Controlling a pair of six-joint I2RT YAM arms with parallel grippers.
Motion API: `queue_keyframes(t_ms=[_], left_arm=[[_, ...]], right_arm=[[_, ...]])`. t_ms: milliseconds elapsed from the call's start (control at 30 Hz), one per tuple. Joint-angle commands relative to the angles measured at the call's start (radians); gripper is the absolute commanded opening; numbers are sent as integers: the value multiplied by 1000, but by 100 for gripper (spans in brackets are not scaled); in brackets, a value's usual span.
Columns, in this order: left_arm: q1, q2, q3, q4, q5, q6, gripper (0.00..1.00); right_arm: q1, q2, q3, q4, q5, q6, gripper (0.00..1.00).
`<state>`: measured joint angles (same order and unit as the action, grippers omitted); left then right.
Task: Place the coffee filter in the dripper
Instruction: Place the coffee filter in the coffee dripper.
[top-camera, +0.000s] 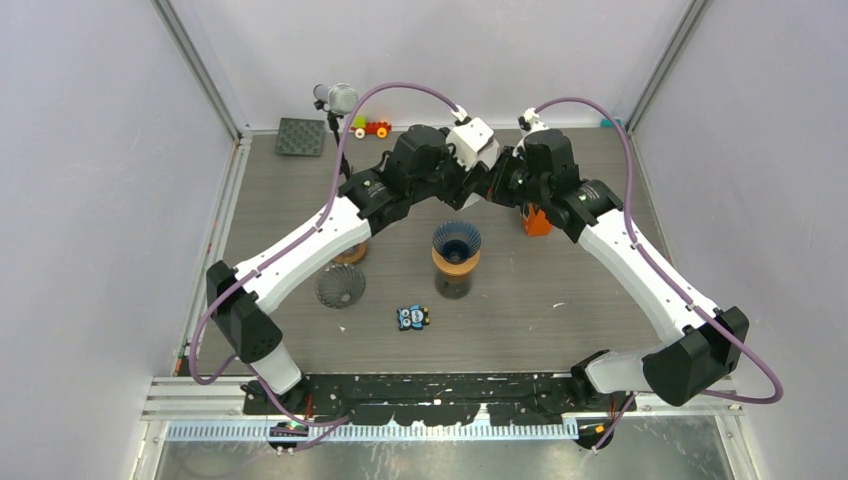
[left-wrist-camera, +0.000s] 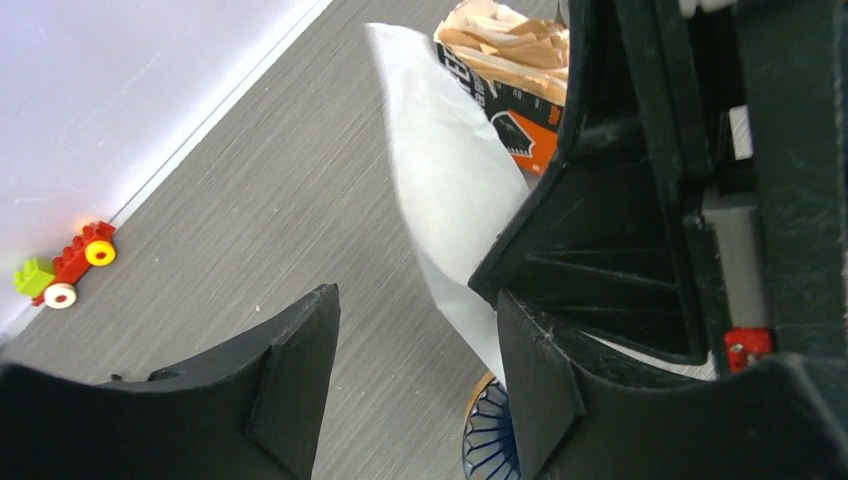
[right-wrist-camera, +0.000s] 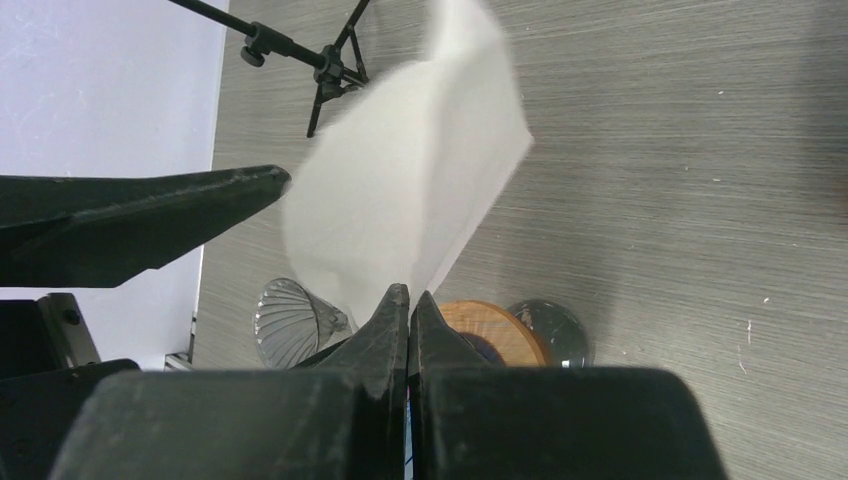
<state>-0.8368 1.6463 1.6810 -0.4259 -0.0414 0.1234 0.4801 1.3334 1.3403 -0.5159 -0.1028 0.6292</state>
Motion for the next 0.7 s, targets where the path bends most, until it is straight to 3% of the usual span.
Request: queue_keyframes(t_ms=[0, 667], left_arm=[[-4, 1, 64, 8, -17, -97, 61], [-2, 74, 138, -15, -80, -106, 61]], right_arm=[[-5, -23, -6, 33, 20, -25, 0], [-5, -36, -23, 45, 33, -41, 1]])
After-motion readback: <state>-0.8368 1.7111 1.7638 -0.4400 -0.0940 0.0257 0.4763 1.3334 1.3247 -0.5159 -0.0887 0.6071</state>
